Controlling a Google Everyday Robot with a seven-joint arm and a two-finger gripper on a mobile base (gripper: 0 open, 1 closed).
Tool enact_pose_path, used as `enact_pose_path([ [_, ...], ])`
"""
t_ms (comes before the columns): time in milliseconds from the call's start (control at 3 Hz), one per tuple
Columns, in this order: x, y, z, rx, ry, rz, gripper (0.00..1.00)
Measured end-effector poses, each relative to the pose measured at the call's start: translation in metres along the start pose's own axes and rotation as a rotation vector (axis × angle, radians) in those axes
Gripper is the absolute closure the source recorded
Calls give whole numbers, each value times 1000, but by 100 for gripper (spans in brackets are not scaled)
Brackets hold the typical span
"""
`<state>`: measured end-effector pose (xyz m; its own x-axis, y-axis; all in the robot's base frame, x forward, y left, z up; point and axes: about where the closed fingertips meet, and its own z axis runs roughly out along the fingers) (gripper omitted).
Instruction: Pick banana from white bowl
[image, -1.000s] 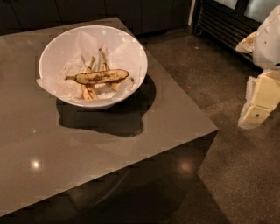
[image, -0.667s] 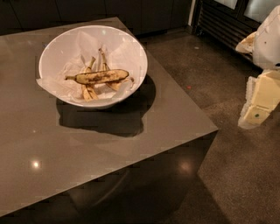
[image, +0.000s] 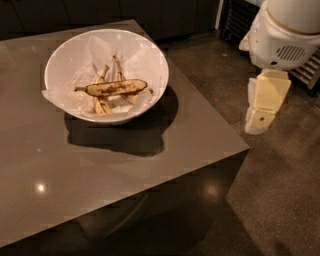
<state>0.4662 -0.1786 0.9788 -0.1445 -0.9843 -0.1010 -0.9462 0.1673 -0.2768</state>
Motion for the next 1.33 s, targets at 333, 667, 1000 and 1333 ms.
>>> enact_pose_path([
  [333,-19,-13,5,-4,42,-65,0],
  [667,-22,-15,4,12,32,-66,0],
  [1000,-32,-32,5,21,-6,-72,0],
  [1333,-55,-64,8,5,-67,-120,0],
])
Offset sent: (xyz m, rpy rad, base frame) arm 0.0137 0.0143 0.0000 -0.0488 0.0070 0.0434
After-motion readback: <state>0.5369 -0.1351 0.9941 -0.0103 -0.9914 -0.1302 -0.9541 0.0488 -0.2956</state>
